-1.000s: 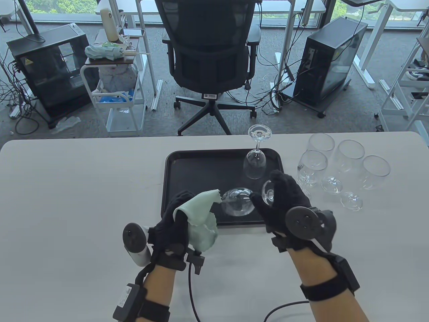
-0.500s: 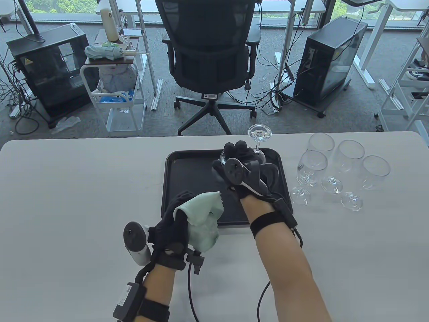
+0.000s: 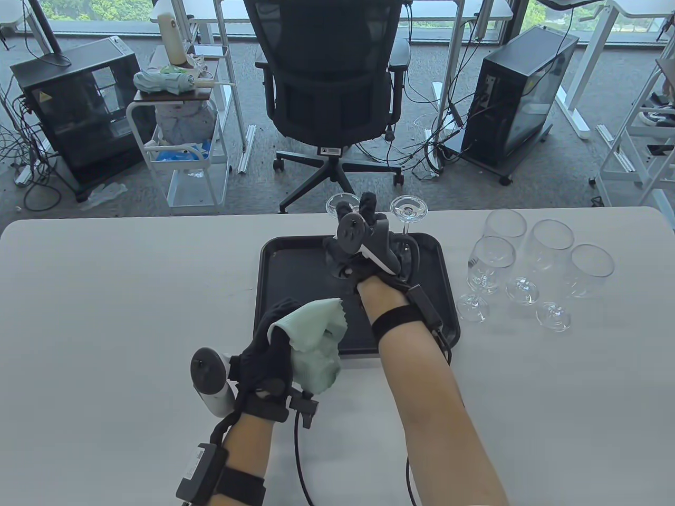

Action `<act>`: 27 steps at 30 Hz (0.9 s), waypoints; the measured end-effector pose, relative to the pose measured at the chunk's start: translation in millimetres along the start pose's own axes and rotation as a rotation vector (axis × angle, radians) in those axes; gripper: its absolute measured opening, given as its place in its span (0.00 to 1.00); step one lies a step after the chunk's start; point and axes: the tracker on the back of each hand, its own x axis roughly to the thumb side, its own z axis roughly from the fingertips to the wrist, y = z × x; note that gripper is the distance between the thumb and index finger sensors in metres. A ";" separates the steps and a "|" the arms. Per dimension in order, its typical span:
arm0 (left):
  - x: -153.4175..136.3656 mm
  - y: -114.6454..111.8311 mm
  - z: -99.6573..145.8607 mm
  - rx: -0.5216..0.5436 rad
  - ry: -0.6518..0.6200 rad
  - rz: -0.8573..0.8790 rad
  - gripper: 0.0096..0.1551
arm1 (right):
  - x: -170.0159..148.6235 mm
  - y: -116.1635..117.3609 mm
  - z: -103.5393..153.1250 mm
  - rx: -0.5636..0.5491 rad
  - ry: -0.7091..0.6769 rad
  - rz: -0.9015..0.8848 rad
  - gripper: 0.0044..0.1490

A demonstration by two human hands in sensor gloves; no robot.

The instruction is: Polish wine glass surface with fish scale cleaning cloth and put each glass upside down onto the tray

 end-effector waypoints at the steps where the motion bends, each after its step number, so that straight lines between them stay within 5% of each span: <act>1: 0.4 0.3 -0.1 0.005 -0.001 0.008 0.30 | -0.2 -0.5 0.3 0.003 -0.005 -0.004 0.53; 8: 4.2 1.2 -0.7 0.005 -0.016 0.013 0.30 | -11.1 -20.7 34.2 -0.092 -0.160 -0.099 0.54; 14: 3.6 2.2 -0.2 0.006 -0.019 0.011 0.29 | -60.4 -23.3 88.6 -0.067 -0.203 -0.139 0.45; 22: 1.5 1.6 0.3 0.004 -0.004 0.007 0.29 | -173.9 -5.3 159.5 0.008 -0.009 -0.250 0.44; 27: 1.2 1.3 0.7 0.006 -0.001 0.007 0.29 | -252.3 10.2 184.7 0.052 0.289 -0.376 0.45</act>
